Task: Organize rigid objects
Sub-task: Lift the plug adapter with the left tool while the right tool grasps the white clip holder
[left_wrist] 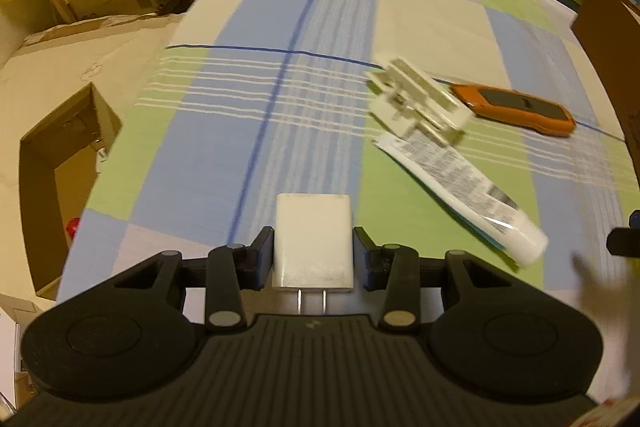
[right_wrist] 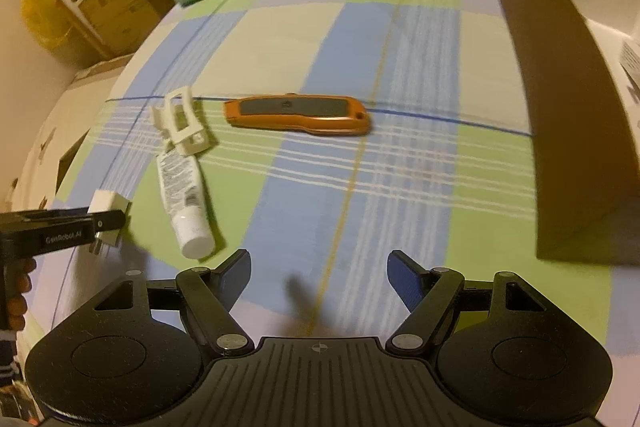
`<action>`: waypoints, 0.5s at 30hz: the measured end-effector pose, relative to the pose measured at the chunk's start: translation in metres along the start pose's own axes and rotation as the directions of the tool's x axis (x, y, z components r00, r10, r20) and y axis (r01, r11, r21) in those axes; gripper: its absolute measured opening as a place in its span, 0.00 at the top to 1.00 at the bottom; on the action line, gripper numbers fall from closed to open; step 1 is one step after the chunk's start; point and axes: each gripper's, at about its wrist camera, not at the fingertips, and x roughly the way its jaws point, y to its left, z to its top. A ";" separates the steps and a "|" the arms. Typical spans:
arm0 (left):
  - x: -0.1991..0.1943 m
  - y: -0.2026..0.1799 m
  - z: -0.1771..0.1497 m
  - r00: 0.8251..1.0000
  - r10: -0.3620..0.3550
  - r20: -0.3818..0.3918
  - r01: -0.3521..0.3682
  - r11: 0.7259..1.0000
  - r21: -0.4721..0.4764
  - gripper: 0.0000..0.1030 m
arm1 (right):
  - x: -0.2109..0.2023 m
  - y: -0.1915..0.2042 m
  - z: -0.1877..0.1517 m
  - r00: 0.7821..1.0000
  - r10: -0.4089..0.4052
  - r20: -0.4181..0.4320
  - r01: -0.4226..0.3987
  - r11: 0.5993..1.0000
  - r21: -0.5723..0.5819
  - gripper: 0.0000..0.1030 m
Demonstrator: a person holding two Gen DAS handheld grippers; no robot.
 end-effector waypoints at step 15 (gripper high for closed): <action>0.015 0.021 0.028 1.000 0.025 0.011 -0.024 0.998 -0.060 0.64 | 0.047 0.096 0.061 0.975 0.190 0.113 -0.134 0.916 -0.379 0.38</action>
